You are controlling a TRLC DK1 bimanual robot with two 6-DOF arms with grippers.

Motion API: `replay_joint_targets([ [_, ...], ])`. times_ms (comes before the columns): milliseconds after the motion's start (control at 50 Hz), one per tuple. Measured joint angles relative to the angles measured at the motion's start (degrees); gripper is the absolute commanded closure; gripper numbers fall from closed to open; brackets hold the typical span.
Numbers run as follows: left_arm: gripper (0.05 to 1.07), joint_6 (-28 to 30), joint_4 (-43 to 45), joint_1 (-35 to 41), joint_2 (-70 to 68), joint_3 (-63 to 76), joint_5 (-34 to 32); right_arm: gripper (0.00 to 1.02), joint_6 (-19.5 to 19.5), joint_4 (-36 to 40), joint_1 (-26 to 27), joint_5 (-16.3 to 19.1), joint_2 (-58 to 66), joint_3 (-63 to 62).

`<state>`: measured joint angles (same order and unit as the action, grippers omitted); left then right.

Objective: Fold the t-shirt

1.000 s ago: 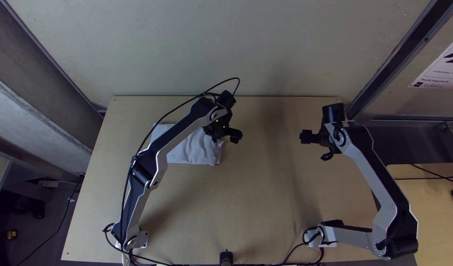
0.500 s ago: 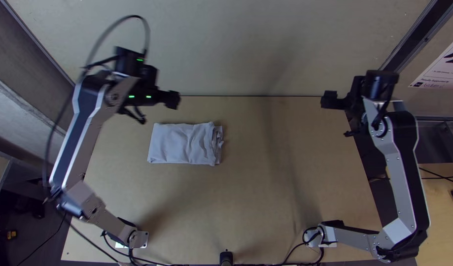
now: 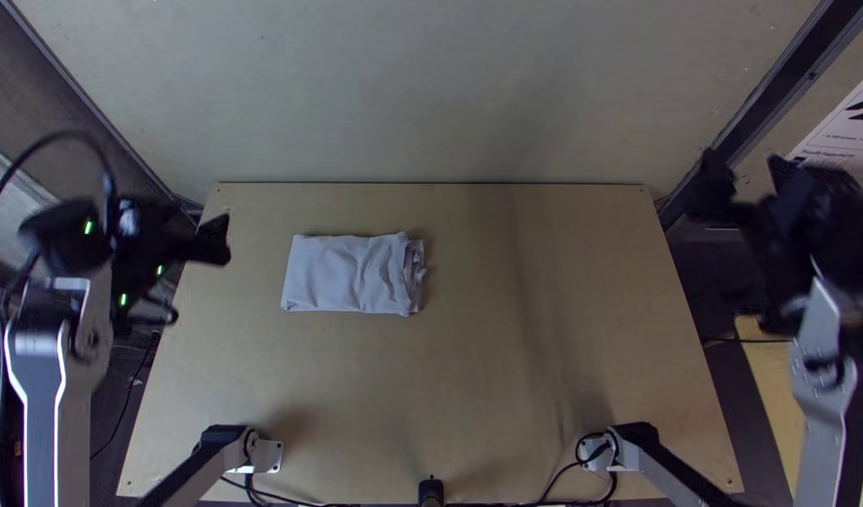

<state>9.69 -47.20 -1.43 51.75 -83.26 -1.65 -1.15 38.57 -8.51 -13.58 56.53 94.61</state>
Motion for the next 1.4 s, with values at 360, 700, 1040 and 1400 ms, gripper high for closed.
replay_joint_targets([
  [360, 0.10, -0.22, 8.33, -0.94, -34.69, 30.34, 0.00, 0.04, -3.65, -7.69, -2.64, 0.52, -33.44, -31.08],
  [700, 0.09, 0.55, 9.38, -1.70, -50.82, 49.83, -0.02, 0.04, -5.11, -15.04, -6.32, 0.52, -56.50, -58.88],
  [1040, 0.10, 1.29, 23.85, -2.82, -51.01, 66.62, -0.02, 0.04, -4.81, -32.11, -8.83, 0.72, -56.50, -82.79],
  [1400, 0.10, -2.40, 27.19, -2.43, -51.06, 70.20, -0.46, 0.04, -2.69, -40.04, -10.82, 0.94, -55.04, -93.29],
])
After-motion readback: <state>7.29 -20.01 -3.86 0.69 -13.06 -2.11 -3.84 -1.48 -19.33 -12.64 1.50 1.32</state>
